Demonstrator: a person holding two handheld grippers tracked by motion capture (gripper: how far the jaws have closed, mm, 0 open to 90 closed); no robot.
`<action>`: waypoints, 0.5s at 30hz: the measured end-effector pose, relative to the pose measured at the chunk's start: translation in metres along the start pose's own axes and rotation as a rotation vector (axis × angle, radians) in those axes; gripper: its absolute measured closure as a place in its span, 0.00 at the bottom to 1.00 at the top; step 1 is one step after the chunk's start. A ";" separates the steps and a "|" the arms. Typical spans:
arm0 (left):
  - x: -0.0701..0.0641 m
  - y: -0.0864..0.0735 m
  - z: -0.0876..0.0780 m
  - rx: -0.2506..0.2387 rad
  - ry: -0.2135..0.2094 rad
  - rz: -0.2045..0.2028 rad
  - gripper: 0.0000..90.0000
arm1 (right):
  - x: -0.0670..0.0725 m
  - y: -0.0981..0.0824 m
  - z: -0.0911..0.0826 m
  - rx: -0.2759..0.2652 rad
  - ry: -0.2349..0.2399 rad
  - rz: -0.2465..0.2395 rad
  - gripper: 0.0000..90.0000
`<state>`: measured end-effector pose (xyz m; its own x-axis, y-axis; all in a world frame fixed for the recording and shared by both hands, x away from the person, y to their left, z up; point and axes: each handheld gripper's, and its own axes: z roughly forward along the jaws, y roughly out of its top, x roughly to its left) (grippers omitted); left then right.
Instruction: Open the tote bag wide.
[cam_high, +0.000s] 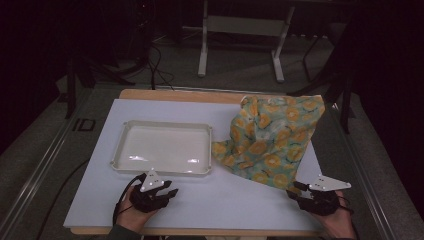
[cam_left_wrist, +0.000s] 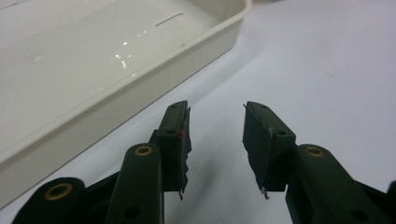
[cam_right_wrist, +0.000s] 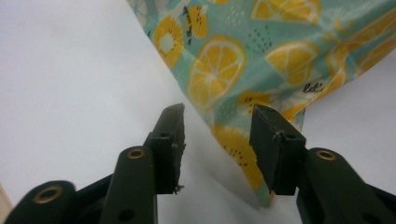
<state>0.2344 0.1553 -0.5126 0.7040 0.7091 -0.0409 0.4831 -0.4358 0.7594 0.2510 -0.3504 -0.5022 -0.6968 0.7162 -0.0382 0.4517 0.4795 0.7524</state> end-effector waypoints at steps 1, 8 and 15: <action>-0.001 0.001 0.000 -0.001 -0.004 0.008 0.67 | 0.000 0.002 0.000 0.000 0.001 0.004 0.62; -0.006 0.010 -0.001 -0.025 -0.032 0.030 0.68 | -0.003 0.006 -0.003 -0.011 -0.021 0.021 0.60; -0.006 0.018 -0.002 -0.037 -0.038 0.047 0.67 | -0.007 0.010 -0.010 -0.039 -0.058 0.030 0.60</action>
<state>0.2377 0.1444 -0.4975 0.7449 0.6665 -0.0289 0.4299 -0.4465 0.7847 0.2550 -0.3553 -0.4879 -0.6492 0.7588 -0.0524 0.4490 0.4379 0.7789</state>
